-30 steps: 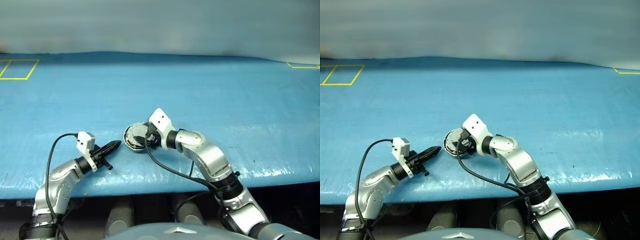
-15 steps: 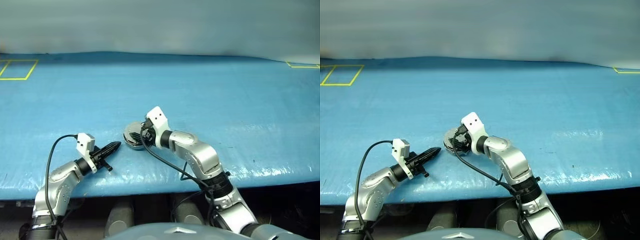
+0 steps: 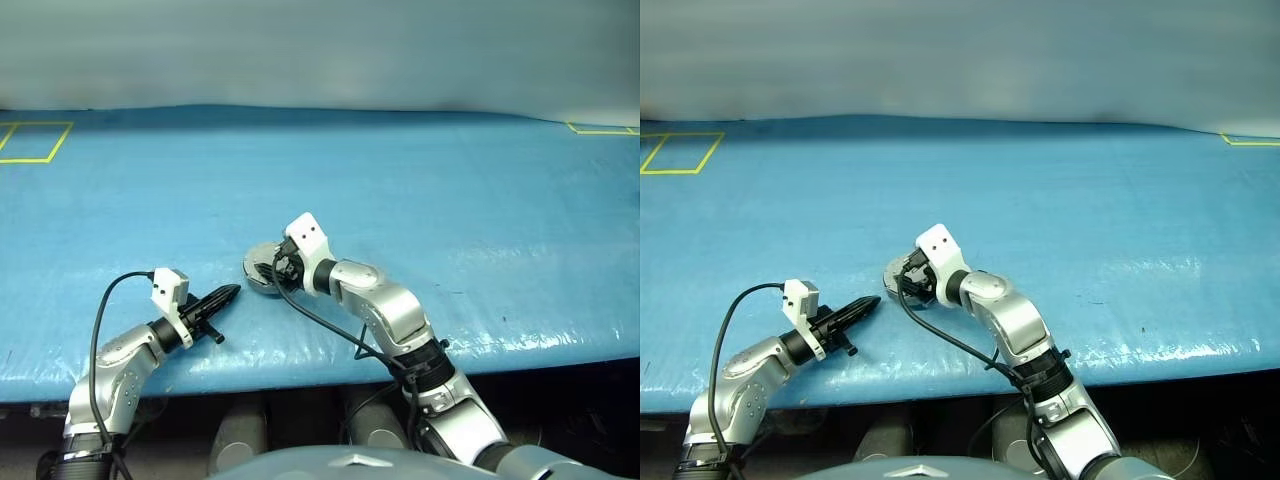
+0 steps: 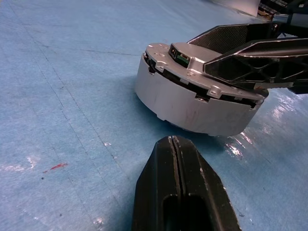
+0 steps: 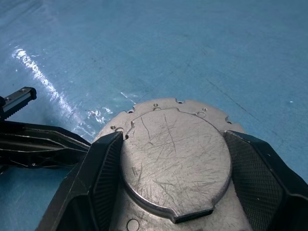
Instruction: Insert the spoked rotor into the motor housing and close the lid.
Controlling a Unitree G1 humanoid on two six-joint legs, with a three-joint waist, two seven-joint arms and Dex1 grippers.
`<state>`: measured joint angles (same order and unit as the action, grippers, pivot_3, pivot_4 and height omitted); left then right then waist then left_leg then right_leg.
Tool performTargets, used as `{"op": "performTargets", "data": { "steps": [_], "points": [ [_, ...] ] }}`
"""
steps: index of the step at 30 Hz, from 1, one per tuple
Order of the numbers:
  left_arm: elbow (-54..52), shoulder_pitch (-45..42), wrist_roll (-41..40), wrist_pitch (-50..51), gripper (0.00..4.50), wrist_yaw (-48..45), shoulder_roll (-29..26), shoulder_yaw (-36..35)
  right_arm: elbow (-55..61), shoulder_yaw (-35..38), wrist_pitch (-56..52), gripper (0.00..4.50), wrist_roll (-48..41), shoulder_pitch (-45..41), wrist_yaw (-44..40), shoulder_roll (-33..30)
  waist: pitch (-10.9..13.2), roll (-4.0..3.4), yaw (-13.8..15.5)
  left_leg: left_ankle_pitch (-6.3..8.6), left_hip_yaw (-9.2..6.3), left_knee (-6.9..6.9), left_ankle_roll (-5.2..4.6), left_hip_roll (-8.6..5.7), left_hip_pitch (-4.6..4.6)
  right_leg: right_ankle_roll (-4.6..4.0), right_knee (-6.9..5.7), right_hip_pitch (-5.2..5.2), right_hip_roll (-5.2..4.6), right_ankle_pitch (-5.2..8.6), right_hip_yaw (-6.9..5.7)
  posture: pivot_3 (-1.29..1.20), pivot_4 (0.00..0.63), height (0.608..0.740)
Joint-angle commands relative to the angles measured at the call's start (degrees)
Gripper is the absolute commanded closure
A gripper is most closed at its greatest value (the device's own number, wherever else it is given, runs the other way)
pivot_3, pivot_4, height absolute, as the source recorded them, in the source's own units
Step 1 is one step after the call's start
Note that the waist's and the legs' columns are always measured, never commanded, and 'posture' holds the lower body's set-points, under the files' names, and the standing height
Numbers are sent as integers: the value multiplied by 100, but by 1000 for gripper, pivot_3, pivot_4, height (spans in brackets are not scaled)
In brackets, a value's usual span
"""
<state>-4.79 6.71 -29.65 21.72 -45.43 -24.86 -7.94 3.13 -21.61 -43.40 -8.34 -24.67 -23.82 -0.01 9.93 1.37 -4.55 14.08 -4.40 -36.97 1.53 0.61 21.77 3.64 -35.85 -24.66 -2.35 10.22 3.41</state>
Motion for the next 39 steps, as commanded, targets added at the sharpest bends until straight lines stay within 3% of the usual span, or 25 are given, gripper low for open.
{"op": "performTargets", "data": {
  "steps": [1, 14, 21, 28, 39],
  "points": [
    [-77, 12, -8, -121, 4500, 1, -4, -88, -139, -103, -17, 1488, 38, -22, 11, 64, 0, 0, -4, 0, 0, 0, 0, 0, 0, 0, 0, 0, 0, 0, 0, 0, 150, 740],
    [-17, 22, -12, -192, 4500, 32, 9, -93, -383, -468, 288, 1488, 609, -99, 166, -28, 0, 0, -18, 0, 0, 0, 0, 1, -2, -1, 0, 1, 1, 0, 0, 0, 150, 740],
    [10, 26, 3, -208, 4500, 43, 3, -107, -266, -346, 176, 1488, 474, -67, 67, 47, 0, -1, -16, 0, 0, 0, 0, 1, -2, -1, 0, 1, 1, 1, 0, 0, 150, 740],
    [6, 1, -11, -226, 4500, 52, 18, -126, -462, -700, 387, 1488, 849, -74, -8, -242, 0, -1, -16, 0, 0, 2, 0, 1, -2, -2, 1, 0, 1, 1, 0, 0, 150, 740],
    [-225, -445, -585, 77, 4500, 183, 179, -422, -488, -615, 496, 1488, 856, 49, -89, -408, -4, 2, 12, 0, -1, 0, 0, 0, -4, -1, 2, 6, 0, 1, -3, 0, 150, 740]
  ]
}}
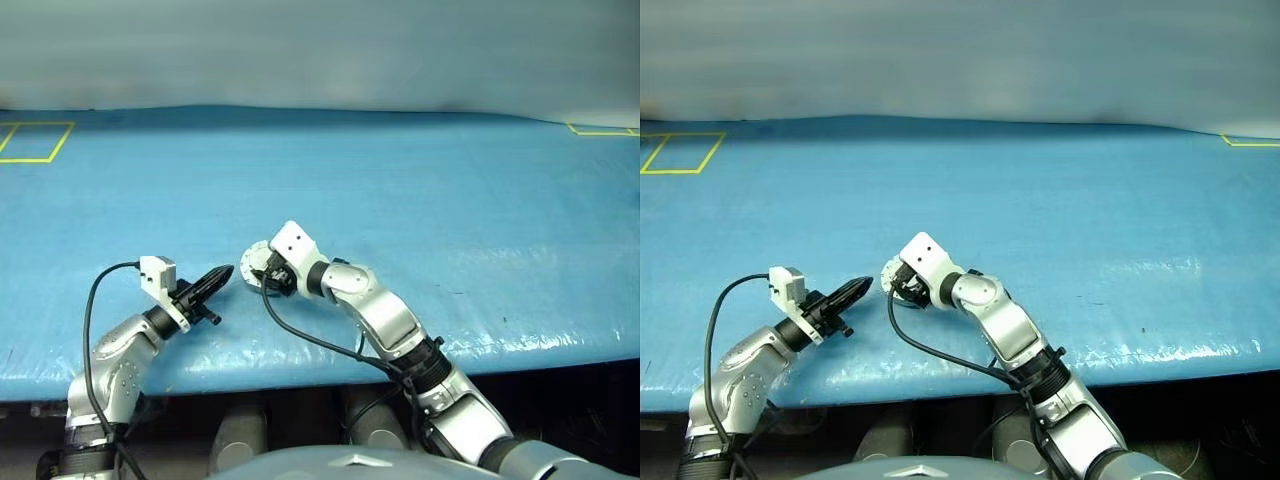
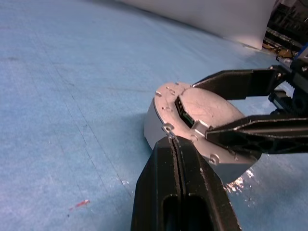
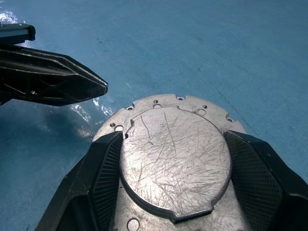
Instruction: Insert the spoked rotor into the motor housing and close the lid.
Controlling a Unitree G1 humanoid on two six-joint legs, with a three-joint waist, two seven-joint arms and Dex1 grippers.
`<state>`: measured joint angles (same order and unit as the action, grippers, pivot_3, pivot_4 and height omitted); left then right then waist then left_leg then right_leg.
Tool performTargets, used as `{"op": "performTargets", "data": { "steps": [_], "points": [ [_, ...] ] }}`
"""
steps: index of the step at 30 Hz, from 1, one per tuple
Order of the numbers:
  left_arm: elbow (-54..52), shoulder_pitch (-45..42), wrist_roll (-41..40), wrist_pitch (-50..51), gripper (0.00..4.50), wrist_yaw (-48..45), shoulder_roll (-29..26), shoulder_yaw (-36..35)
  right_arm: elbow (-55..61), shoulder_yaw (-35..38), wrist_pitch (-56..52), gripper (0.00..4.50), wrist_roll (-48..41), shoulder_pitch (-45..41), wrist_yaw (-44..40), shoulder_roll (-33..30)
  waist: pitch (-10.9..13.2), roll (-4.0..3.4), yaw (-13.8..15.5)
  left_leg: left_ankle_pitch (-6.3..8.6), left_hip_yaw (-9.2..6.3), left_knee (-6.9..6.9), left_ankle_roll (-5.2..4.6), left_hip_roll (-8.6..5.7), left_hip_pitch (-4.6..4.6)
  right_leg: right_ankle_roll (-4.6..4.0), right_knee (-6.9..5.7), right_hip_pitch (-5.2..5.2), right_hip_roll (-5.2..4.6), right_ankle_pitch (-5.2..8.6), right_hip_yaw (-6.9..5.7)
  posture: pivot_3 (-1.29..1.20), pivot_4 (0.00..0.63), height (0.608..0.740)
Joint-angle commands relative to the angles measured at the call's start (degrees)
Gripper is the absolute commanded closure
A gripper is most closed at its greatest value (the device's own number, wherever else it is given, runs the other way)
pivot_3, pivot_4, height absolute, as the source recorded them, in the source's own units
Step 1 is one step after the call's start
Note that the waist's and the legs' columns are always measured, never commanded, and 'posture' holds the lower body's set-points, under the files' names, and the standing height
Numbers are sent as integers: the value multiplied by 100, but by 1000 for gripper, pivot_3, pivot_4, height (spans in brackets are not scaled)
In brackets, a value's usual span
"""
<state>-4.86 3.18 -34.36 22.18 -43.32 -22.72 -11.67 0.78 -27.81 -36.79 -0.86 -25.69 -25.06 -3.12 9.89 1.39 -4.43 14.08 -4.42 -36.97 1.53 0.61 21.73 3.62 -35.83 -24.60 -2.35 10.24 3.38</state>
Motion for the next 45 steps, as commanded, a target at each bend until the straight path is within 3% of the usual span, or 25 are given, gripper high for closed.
{"op": "performTargets", "data": {
  "steps": [1, 13, 29, 31, 34, 38, 41, 45],
  "points": [
    [-209, -118, -110, 40, 4500, -51, -41, -24, -249, 7, -163, 1488, 110, 154, 36, -97, 0, 0, 0, 0, 0, 0, 0, 0, 0, 0, 0, 0, 0, 0, 0, 0, 150, 740],
    [274, -492, 737, 173, 4500, -197, -300, 887, -116, 69, -167, 1488, 94, 211, 63, -93, -8, -10, 56, 0, -2, -1, 0, -2, -1, 0, 1, 4, 0, 0, 0, 0, 150, 740],
    [480, -301, 902, -102, 4500, -203, -273, 899, 13, 299, -209, 1488, -140, 193, -95, -59, -44, -28, 79, 1, -2, 1, 1, -6, -5, 1, 5, 6, -6, 1, -1, 0, 150, 740],
    [507, -299, 916, -131, 4500, -195, -255, 909, 244, 318, -206, 751, -288, 213, -320, -152, -44, -28, 86, 1, -2, 1, 1, -6, -4, 1, 6, 6, -6, 1, -1, 0, 150, 740],
    [525, -296, 911, -146, 4500, -183, -236, 912, 727, 374, -191, 23, -350, 279, -392, -305, -43, -29, 94, 1, -2, 2, 1, -8, -2, 1, 8, 6, -8, 1, -1, 0, 150, 740],
    [541, -297, 908, -150, 4500, -180, -222, 905, 1529, 748, -460, 23, -765, 440, -458, -376, -36, -37, 97, 1, -4, 2, 1, -8, 5, 1, 8, 0, -8, 1, -4, 0, 150, 740],
    [571, -306, 895, -160, 4500, -181, -216, 898, 1916, 1495, -1069, 23, -1341, 537, -284, -181, -35, -38, 103, 1, -6, 1, 1, -7, 8, 1, 7, -3, -9, 1, -7, 0, 150, 740],
    [617, -322, 894, -184, 4500, -187, -194, 907, 1590, 2394, -1763, 23, -2029, 650, -81, 114, -35, -37, 109, 2, -7, 3, 2, -8, 10, 1, 13, 0, -11, 1, -9, 0, 150, 740]
  ]
}}
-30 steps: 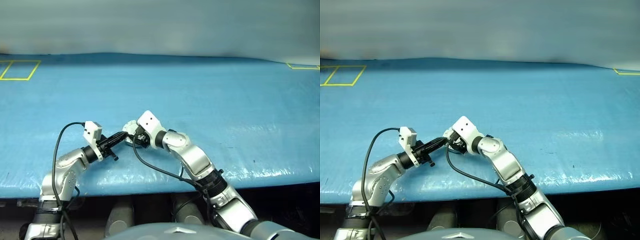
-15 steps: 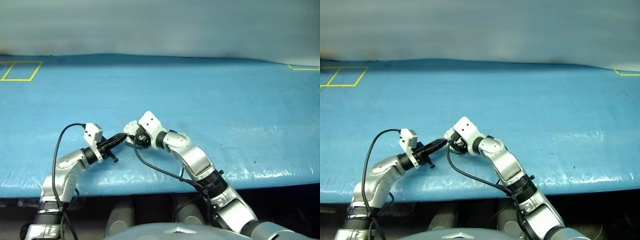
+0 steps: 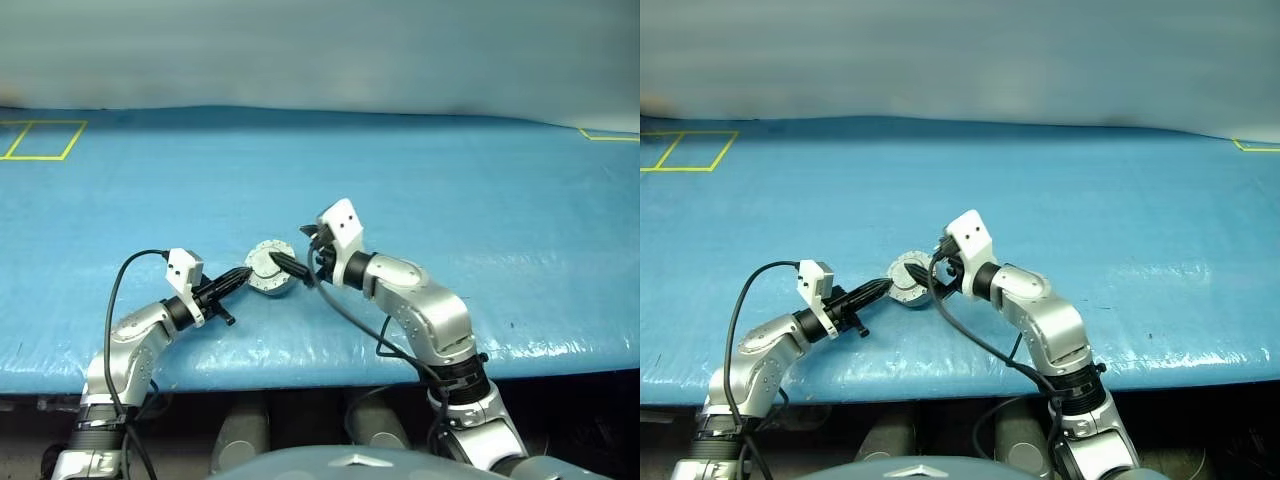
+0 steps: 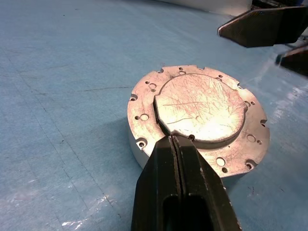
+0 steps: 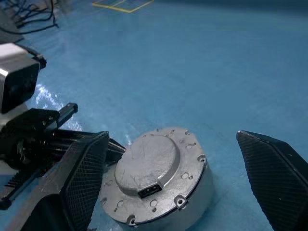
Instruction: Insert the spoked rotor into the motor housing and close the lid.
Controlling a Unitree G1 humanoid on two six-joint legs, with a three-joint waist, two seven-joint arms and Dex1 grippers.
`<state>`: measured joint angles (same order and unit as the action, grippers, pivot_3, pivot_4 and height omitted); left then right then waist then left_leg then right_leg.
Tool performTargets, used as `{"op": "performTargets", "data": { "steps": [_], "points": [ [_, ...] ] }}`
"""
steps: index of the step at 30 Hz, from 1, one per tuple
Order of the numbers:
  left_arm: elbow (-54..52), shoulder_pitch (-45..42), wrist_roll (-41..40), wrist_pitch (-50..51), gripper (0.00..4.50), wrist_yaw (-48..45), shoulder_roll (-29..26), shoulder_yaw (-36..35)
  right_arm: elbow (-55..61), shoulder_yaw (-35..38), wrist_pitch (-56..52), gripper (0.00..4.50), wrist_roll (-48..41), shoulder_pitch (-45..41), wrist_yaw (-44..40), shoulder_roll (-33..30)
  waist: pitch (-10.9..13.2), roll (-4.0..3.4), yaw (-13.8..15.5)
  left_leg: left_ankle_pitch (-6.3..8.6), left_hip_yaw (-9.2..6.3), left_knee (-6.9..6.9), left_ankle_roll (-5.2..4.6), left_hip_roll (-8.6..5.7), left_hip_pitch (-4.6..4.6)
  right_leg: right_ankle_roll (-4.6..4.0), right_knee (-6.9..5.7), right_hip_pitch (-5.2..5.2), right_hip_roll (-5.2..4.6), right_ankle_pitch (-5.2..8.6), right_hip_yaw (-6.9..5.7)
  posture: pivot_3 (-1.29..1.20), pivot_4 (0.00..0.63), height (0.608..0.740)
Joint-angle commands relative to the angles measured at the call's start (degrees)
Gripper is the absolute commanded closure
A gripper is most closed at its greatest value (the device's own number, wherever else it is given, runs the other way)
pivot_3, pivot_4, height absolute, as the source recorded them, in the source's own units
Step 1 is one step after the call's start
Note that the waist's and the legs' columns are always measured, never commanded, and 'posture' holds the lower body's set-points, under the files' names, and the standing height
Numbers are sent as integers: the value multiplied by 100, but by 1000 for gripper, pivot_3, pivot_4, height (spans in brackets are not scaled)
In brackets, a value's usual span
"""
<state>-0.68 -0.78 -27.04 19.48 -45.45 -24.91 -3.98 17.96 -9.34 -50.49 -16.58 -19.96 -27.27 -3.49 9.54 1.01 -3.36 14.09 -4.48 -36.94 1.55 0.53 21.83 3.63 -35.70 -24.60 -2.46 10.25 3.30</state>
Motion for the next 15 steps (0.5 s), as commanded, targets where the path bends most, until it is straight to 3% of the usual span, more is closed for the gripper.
{"op": "performTargets", "data": {
  "steps": [1, 15],
  "points": [
    [208, 69, 164, 80, 4500, 25, 31, 143, -239, 701, -515, 23, -578, 88, 183, 211, 0, 0, 0, 0, 0, 1, 0, -1, 1, 0, 1, 0, -1, 0, 0, 0, 150, 740],
    [214, 73, 175, -2, 4500, 54, 15, 83, -1630, 1828, -1606, 23, -2010, -62, 495, 1138, 11, -17, -8, 0, 1, 3, 0, -1, 6, 0, 3, -3, -1, 0, -2, 0, 150, 740]
  ]
}}
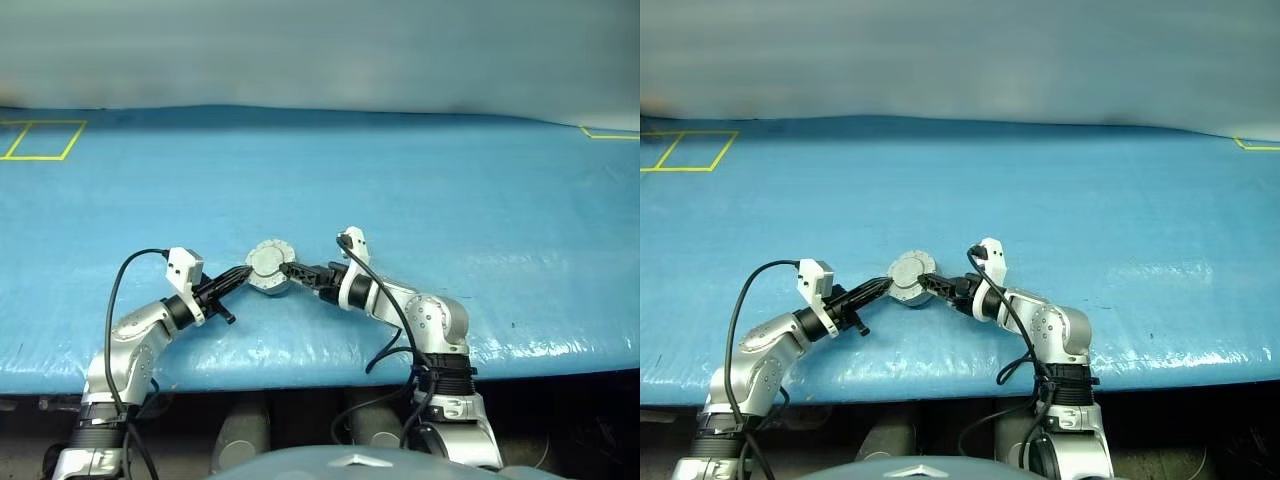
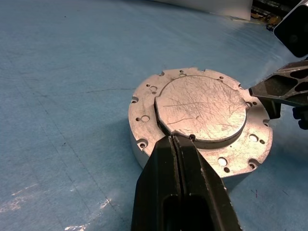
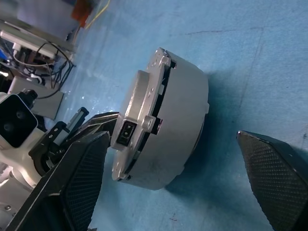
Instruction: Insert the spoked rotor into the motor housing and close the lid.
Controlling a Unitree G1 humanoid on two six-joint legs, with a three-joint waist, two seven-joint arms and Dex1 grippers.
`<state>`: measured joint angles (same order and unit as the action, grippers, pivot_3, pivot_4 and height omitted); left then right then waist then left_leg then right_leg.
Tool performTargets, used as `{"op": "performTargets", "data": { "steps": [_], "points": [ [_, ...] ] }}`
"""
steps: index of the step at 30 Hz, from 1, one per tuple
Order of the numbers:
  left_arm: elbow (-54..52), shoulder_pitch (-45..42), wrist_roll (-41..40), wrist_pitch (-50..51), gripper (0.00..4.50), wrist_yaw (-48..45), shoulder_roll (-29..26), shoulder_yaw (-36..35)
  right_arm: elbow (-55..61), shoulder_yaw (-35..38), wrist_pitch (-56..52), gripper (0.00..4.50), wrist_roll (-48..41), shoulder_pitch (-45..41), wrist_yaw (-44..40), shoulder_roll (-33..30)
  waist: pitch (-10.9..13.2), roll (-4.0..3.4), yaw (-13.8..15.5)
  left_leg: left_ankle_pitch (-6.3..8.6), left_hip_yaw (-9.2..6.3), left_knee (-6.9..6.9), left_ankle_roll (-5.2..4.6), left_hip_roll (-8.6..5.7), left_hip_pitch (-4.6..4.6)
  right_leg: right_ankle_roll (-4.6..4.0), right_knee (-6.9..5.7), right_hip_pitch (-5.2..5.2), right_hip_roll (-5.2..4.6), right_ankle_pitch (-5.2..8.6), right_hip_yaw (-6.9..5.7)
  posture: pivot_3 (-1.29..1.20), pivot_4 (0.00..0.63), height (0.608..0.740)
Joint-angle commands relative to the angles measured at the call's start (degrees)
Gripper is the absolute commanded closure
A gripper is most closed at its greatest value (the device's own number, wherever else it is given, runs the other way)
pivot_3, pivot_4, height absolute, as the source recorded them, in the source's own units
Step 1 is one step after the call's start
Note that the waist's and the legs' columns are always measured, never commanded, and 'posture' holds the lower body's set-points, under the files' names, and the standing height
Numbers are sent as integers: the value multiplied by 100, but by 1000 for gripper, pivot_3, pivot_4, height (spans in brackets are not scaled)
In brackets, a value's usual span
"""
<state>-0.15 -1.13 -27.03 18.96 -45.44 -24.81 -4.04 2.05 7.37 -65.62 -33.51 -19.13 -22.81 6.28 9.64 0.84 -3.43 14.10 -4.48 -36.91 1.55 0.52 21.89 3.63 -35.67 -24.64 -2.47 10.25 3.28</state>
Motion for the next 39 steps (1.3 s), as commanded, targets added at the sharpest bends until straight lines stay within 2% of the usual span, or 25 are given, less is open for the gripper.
{"op": "performTargets", "data": {
  "steps": [1, 3, 5, 14, 22, 28, 32, 35, 39],
  "points": [
    [158, 116, 174, 45, 4500, 58, 2, 81, -99, 186, -131, 23, -379, -158, 77, 188, 0, 0, -6, 0, 0, 0, 0, 0, 0, 0, 0, 0, 0, 0, -1, 0, 150, 740],
    [154, 133, 171, 28, 4500, 66, -5, 71, -226, 272, -190, 23, -498, -174, 132, 249, 1, -2, -7, 0, -1, 2, 0, 1, 0, 0, 0, -1, 0, 0, -2, 0, 150, 740],
    [145, 146, 168, 17, 4500, 76, -10, 66, -304, 318, -213, 413, -602, -175, 178, 268, 1, -2, -8, 0, -2, 4, 0, 1, 0, 0, 0, -2, 0, 0, -3, 0, 150, 740],
    [161, 158, 171, 0, 4500, 95, -14, 40, -322, 99, -179, 3242, -703, -101, 210, 176, 5, -8, -33, 0, -2, 2, 0, 2, 1, 0, 0, -3, 0, 0, -4, 0, 150, 740],
    [144, 151, 6, 18, 4500, 141, 70, -120, -274, 204, -199, 3301, -819, -110, 313, 204, 6, -10, -34, 0, -3, 2, 0, 2, 2, -1, 1, -3, 0, 1, -6, 0, 150, 740],
    [-160, 108, -908, 553, 4500, 348, 447, -720, -335, 861, -261, 3301, -1496, -296, 607, 427, 12, -9, -37, 0, -9, 2, 0, 3, 22, 0, 6, -15, 0, 0, -12, 0, 150, 740],
    [-383, 128, -1590, 1025, 4500, 521, 687, -1064, -342, 1273, -294, 3301, -2185, -437, 841, 572, 15, -3, -38, -1, -17, -8, -1, -2, 100, 6, 1, -78, 2, -6, -16, 0, 150, 740],
    [-501, 188, -1892, 1174, 4500, 569, 807, -1180, -268, 1352, -276, 3301, -2488, -510, 1031, 600, 21, -3, -56, 1, -17, -2, -4, -1, 105, 6, 1, -85, 3, -6, -16, 0, 150, 740],
    [-562, 210, -2359, 1343, 3587, 828, 1125, -1382, -260, 1450, -235, 3301, -2918, -606, 1232, 622, 24, -3, -66, 2, -16, -2, -6, 2, 103, 1, 1, -86, 7, -3, -16, 0, 150, 740]
  ]
}}
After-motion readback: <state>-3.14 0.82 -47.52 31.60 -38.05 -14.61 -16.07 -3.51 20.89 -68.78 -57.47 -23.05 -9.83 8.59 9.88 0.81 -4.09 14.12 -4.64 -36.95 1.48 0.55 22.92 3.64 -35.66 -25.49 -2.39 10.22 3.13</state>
